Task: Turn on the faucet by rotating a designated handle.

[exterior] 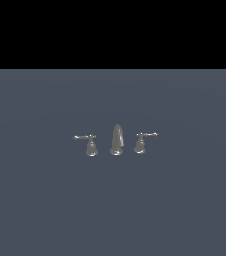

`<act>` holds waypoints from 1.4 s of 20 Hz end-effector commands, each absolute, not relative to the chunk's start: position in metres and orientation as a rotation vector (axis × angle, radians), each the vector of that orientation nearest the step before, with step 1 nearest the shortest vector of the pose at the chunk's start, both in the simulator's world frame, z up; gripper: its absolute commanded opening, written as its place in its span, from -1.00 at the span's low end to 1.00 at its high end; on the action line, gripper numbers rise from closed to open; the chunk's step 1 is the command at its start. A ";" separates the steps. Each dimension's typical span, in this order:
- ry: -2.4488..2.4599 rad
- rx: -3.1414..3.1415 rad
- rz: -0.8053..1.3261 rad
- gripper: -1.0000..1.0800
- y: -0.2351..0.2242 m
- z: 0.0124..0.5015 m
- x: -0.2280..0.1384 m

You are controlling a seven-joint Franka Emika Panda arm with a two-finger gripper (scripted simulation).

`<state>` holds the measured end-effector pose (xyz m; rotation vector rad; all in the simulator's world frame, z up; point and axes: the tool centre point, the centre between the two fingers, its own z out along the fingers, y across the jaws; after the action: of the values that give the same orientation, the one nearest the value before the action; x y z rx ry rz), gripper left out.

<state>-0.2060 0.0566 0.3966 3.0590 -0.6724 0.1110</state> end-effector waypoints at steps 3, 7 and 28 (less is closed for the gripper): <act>-0.821 3.025 0.102 -1.00 0.071 0.368 -0.191; -0.947 2.990 0.093 -1.00 0.083 0.342 -0.176; -1.501 2.768 0.050 -1.00 0.120 0.228 -0.097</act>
<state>-0.1029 0.1187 0.2353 2.7847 -1.4664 0.0518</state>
